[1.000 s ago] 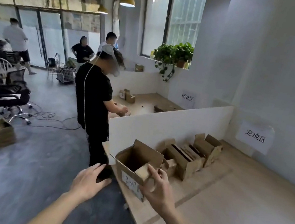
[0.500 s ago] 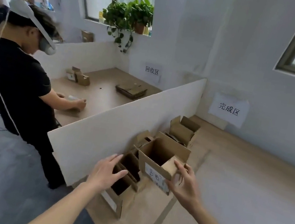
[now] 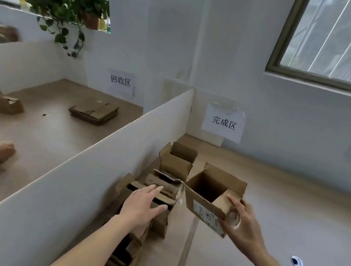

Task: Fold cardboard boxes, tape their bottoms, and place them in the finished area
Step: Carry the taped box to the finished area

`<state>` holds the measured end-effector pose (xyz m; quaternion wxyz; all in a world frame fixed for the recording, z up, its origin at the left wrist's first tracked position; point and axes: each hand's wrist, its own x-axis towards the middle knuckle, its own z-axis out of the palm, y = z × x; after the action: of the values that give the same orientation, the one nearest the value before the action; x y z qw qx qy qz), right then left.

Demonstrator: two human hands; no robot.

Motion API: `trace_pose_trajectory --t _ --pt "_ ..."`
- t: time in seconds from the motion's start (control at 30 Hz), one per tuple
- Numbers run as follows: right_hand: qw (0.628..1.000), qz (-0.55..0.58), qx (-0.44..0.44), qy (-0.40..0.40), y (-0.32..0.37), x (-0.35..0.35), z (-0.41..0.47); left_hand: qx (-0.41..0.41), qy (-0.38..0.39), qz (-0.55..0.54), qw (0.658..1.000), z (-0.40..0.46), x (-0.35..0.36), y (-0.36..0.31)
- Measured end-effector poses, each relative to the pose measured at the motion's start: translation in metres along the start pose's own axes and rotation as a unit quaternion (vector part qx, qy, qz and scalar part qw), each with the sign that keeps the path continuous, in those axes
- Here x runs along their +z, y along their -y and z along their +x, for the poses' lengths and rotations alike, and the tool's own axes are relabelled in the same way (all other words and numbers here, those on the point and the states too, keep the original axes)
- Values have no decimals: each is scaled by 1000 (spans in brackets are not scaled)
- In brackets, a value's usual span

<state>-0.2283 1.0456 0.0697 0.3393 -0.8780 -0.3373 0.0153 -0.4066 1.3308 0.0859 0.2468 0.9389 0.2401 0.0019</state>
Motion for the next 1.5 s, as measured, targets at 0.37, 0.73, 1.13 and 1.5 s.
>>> trace_pose_trajectory --t 0.37,0.73,1.13,1.5 --pt "995 47 50 66 -133 64 105 46 28 43 998 162 76 -26" --pt "985 125 79 90 -213 106 194 116 64 126 983 276 172 -45" --pt "981 159 61 96 -223 122 216 146 29 145 978 300 178 -56" --pt "982 37 97 158 -215 134 200 107 76 179 975 294 184 -61"
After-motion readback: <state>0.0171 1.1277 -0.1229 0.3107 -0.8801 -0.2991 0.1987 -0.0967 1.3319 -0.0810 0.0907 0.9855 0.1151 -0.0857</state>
